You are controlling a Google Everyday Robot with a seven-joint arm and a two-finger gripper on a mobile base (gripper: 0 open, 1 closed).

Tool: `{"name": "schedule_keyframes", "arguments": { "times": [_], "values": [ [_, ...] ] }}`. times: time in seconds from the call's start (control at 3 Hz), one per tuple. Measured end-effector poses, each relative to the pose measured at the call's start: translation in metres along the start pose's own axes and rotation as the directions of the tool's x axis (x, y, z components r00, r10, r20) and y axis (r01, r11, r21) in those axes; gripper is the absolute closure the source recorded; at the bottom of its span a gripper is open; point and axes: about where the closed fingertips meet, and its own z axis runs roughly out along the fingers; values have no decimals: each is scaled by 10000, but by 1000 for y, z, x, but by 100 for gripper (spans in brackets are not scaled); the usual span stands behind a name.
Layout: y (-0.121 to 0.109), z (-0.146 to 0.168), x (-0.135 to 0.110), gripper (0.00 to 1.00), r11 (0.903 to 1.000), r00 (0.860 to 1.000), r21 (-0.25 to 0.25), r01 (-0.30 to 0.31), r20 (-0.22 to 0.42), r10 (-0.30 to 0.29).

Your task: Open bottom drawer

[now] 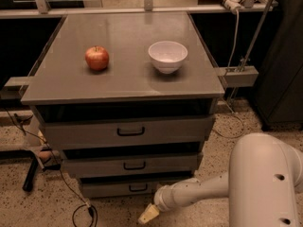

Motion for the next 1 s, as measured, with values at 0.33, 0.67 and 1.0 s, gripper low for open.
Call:
{"name": "schedule_keyframes", "arguments": {
  "times": [0.33,0.67,1.0],
  "values": [
    [-25,6,-3,0,9978,9956,642,-137,934,76],
    [-41,13,-3,0,9947,9906,999,-250,1361,113],
    [-57,20,-3,0,9919,9899,1251,-211,1417,32]
  ]
}}
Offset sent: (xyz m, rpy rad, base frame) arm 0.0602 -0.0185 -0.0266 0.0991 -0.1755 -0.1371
